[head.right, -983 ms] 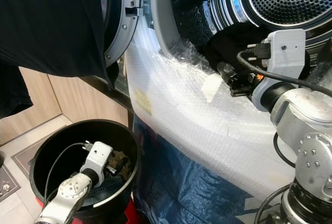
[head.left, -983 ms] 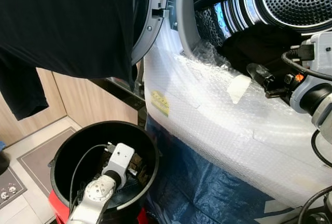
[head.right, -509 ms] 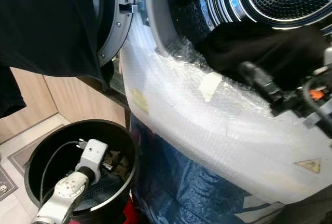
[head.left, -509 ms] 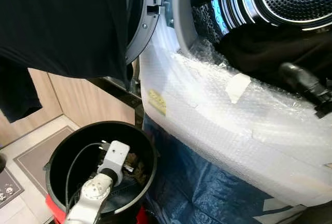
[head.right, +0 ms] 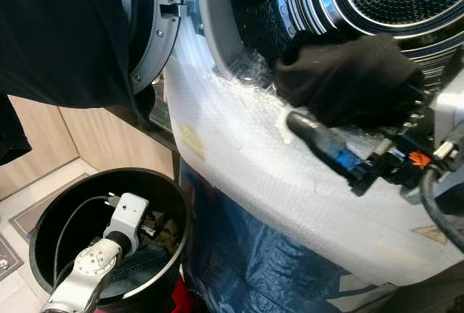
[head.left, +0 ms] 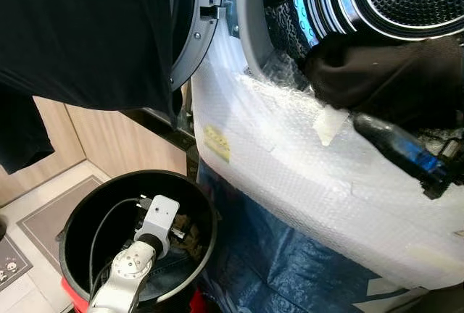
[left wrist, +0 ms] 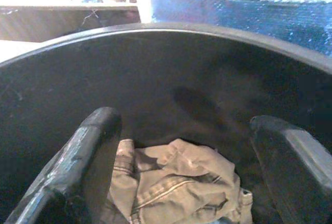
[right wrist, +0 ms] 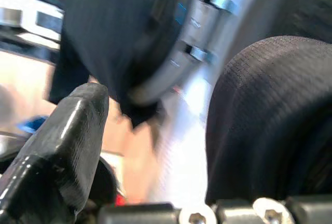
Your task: Clothes washing
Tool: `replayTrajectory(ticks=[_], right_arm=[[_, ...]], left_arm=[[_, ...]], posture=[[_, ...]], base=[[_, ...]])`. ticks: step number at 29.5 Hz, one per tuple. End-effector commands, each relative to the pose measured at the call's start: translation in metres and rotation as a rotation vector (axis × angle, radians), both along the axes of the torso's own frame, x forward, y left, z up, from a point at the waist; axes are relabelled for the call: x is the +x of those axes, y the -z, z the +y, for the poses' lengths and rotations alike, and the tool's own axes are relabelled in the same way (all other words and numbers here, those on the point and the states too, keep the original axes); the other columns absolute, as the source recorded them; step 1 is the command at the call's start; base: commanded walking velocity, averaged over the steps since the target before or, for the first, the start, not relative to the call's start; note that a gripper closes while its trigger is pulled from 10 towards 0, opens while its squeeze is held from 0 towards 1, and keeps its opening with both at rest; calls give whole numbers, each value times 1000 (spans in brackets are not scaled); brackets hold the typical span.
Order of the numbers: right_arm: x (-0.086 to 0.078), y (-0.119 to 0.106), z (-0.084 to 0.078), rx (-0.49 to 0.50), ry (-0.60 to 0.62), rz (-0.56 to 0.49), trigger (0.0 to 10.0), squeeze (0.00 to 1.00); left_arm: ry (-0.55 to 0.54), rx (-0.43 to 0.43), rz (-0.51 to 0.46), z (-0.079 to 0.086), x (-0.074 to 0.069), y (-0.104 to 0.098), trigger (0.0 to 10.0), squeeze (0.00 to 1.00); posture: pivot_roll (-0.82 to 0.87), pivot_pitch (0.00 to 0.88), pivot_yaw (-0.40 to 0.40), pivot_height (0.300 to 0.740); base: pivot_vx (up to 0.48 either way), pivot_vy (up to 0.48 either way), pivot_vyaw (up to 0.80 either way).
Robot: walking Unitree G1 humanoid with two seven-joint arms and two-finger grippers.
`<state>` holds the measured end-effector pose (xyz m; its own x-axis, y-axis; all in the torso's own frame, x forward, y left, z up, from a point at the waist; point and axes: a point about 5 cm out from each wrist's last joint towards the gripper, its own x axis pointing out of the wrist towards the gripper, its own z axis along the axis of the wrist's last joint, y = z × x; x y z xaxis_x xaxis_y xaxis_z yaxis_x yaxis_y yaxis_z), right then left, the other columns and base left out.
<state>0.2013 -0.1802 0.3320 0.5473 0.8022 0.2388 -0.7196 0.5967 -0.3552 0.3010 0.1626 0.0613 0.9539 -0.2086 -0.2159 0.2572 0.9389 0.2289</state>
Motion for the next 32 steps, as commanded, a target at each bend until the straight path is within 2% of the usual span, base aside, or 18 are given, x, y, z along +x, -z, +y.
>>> replayTrajectory(ticks=[1,4,7,9,10,12,13,14,15,16,17,18,19,20,22,26,29,32], right_arm=[[3,-1,11,-29,-84,-20,10000,0],[20,-2,18,-54,-133,-28,10000,0],[42,-14,23,-38,-164,-64,10000,0],[47,-17,24,-37,-165,-74,10000,0],[64,-28,27,-25,-160,-108,10000,0],[69,-31,28,-23,-156,-119,10000,0],[80,-39,27,7,-111,-139,10000,0],[120,-66,14,121,250,-180,10000,0],[120,-66,14,121,250,-180,10000,0],[143,-80,-3,211,532,-157,10000,0],[163,-86,-40,297,960,-69,10000,0],[163,-85,-56,255,1092,-76,10000,0],[161,-84,-63,235,1135,-82,10000,0],[158,-84,-60,268,1077,-60,10000,0],[158,-84,-59,286,1056,-47,10000,0],[152,-76,-31,227,901,-48,10000,0],[149,-73,-15,271,765,-2,10000,0],[148,-74,-11,284,722,20,10000,0]], left_arm=[[16,7,-5,-5,1,-1,10000,0],[20,5,-6,-7,2,-2,10000,0],[11,2,-15,-6,3,-4,10000,0],[8,2,-17,-5,3,-5,10000,0],[-1,3,-17,-2,3,-5,10000,0],[-3,4,-16,-1,3,-5,10000,0],[-4,5,-15,0,3,-5,10000,0],[-5,10,-15,1,2,-5,10000,0],[-5,10,-15,1,2,-5,10000,0],[-6,11,-15,2,2,-5,10000,0],[-11,12,-17,3,2,-5,10000,0],[-13,11,-18,3,2,-6,10000,0],[-13,10,-19,2,2,-6,10000,0],[-11,9,-19,1,1,-6,10000,0],[-10,9,-19,1,1,-6,10000,0],[-4,7,-13,-1,-1,-4,10000,0],[-1,7,-11,-1,0,-4,10000,0],[-1,6,-12,-1,0,-5,10000,0]], posture=[[4,80,-88,740],[16,75,-91,740],[22,73,-92,740],[22,73,-92,740],[42,67,-89,740],[45,65,-86,740],[44,66,-84,740],[53,67,-85,740],[53,67,-85,740],[54,70,-84,740],[45,71,-80,740],[47,71,-81,740],[53,74,-82,740],[54,75,-81,740],[54,75,-81,740],[47,77,-76,740],[47,77,-76,740],[45,76,-74,740]], base=[[0,0,0],[0,0,0],[0,0,0],[0,0,0],[0,0,0],[0,0,0],[0,0,0],[0,0,0],[0,0,0],[0,0,0],[0,0,0],[0,0,0],[0,0,0],[0,0,0],[0,0,0],[0,0,0],[0,0,0],[0,0,0]])
